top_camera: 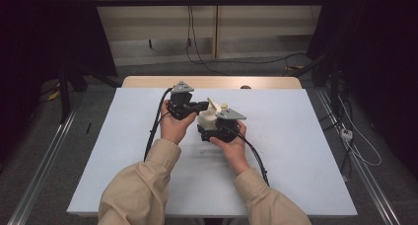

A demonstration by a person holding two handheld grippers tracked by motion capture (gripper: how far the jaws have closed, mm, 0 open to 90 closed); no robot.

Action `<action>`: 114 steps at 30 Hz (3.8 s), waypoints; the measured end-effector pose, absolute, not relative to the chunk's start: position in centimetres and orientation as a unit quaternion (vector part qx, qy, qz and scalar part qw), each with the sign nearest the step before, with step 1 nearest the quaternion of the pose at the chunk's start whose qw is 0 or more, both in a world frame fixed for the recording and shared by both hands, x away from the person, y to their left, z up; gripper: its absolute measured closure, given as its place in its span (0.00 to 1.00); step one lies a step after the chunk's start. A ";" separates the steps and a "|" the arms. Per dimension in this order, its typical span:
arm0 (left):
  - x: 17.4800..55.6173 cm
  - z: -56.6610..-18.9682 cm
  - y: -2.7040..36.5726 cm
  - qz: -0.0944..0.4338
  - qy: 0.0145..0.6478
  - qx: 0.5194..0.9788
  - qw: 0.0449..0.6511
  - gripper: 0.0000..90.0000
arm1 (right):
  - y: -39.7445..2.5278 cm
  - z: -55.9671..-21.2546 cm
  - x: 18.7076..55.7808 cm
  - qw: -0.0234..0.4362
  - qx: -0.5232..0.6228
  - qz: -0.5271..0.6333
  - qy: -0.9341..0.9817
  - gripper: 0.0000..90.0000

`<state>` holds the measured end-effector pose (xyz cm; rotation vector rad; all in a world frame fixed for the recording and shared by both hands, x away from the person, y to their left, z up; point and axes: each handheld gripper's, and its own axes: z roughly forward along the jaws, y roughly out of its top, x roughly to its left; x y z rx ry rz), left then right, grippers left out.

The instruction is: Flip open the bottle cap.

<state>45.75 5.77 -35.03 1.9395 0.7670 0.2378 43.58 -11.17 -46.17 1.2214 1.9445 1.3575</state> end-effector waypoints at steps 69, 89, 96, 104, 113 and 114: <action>45.0 -35.3 5.3 0.112 0.330 0.789 0.506 0.37 | -11.3 -46.1 43.0 0.224 0.442 0.459 0.737 0.03; 42.8 -36.8 9.7 0.099 0.339 0.784 0.511 0.10 | -13.2 -45.7 40.6 0.198 0.437 0.472 0.740 0.06; 41.9 -37.5 12.0 0.103 0.344 0.778 0.515 0.10 | -13.9 -45.2 39.1 0.191 0.429 0.478 0.743 0.07; 40.5 -39.4 14.5 0.103 0.352 0.780 0.508 0.10 | -15.5 -44.2 37.1 0.189 0.415 0.489 0.743 0.08; 39.0 -40.9 17.0 0.110 0.354 0.778 0.508 0.08 | -17.3 -43.6 35.2 0.199 0.405 0.498 0.741 0.09; 38.9 -41.1 17.3 0.110 0.356 0.775 0.511 0.08 | -17.5 -43.6 35.1 0.201 0.405 0.498 0.740 0.09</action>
